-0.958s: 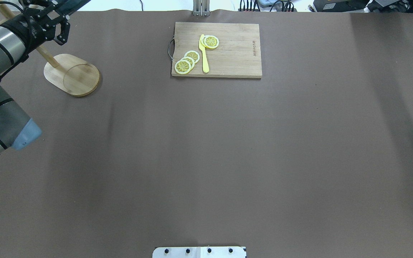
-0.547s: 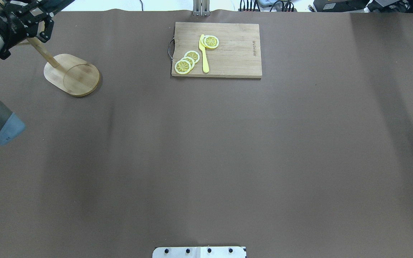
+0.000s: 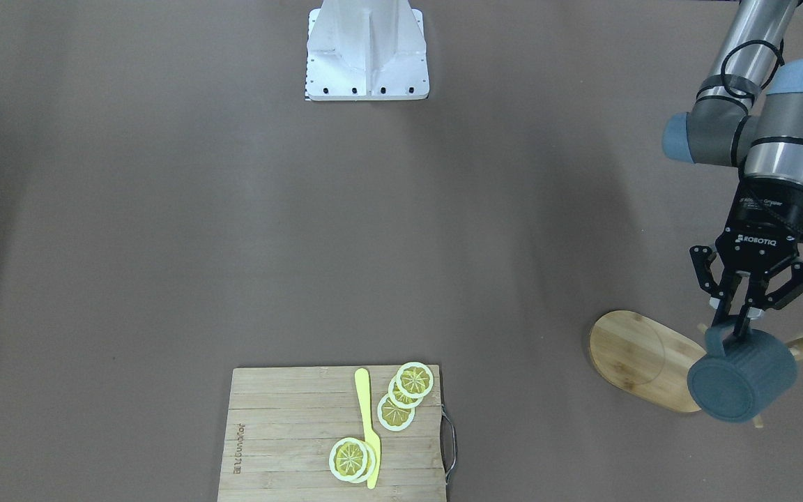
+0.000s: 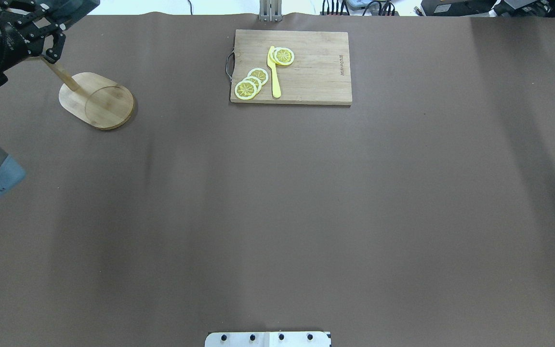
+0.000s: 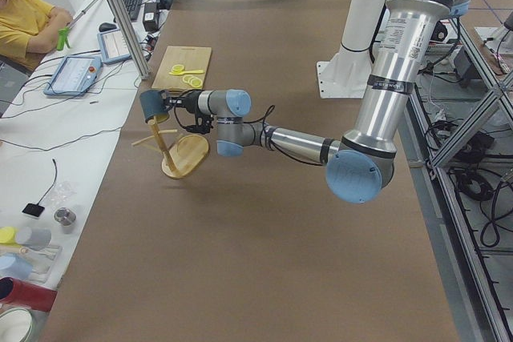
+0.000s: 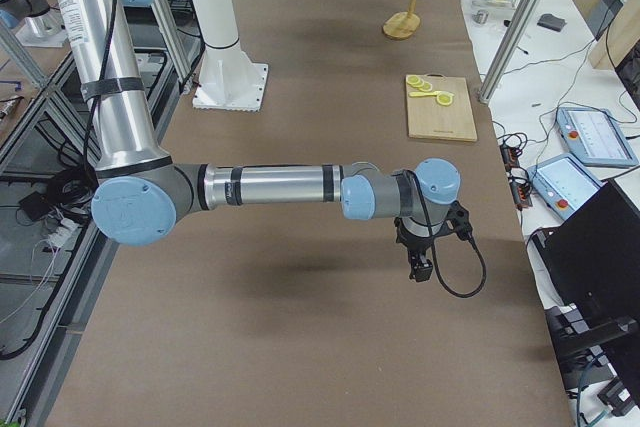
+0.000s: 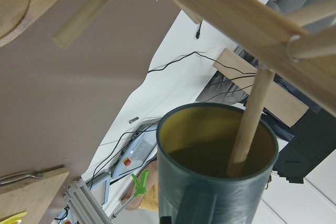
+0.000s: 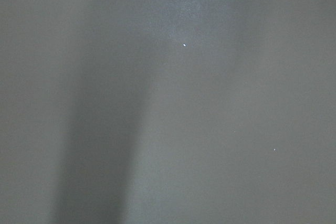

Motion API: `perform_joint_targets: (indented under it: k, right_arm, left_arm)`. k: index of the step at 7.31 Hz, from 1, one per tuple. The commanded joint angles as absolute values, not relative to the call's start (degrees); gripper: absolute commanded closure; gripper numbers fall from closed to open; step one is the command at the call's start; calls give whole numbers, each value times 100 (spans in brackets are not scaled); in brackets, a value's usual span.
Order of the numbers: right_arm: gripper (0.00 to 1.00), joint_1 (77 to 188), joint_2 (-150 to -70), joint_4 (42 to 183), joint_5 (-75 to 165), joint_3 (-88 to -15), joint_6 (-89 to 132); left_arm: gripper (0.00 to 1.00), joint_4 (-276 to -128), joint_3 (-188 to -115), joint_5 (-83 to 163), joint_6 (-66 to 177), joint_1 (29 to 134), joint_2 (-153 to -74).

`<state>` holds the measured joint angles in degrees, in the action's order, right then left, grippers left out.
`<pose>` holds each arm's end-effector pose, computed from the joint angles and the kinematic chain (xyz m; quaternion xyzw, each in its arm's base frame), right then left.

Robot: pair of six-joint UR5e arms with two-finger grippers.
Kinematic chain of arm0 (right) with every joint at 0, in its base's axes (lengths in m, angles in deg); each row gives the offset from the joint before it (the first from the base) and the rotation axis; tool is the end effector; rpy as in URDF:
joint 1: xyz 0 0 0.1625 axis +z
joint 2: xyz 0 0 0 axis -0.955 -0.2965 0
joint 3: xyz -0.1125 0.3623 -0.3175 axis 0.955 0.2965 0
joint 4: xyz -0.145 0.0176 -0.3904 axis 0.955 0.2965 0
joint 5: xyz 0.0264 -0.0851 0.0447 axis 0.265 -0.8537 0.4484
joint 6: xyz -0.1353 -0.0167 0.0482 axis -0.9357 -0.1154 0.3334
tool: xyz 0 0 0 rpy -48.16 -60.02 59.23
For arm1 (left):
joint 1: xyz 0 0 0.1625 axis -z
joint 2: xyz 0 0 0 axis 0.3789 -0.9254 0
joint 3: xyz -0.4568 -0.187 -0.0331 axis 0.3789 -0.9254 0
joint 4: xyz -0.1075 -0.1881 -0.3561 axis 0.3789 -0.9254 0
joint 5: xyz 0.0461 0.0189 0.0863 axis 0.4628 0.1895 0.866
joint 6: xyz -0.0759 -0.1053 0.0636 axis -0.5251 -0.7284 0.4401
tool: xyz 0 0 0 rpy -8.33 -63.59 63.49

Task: Hang cup on storage rack
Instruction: 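Hook the mug handle onto a rack peg with the left gripper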

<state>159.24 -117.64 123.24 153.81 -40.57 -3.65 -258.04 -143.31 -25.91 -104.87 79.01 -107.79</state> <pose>-0.0007 -0.6112 0.7127 0.0679 -0.3543 -0.1195 0.9250 0.2439 -0.6262 0.4989 -0.1589 0.6837 -0.6785 0.2167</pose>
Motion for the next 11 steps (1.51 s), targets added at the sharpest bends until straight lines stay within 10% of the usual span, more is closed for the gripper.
perform_joint_targets:
  k: [1,4,5,7,11]
  right_arm:
    - [0,15924,-11771,12324,15382,-4091,-365]
    - [0,15924,-11780,12324,15391,-4091,-356]
    - [0,15924,-11780,12324,15391,-4108,-356]
    - [0,15924,-11771,12324,15391,-4161,-330]
    - [0,15924,-11762,12324,15400,-4161,-312]
  left_arm:
    - [100,-25919,-14317,-2617,-10506,7904,-10650]
    - [91,-26304,-14212,-2722,-10454,7904,-10492]
    - [51,-26584,-14063,-2757,-10427,7904,-10456]
    - [6,-26640,-14027,-2758,-10418,7896,-10465]
    - [3,-26692,-14543,-2775,-10053,7904,-10221]
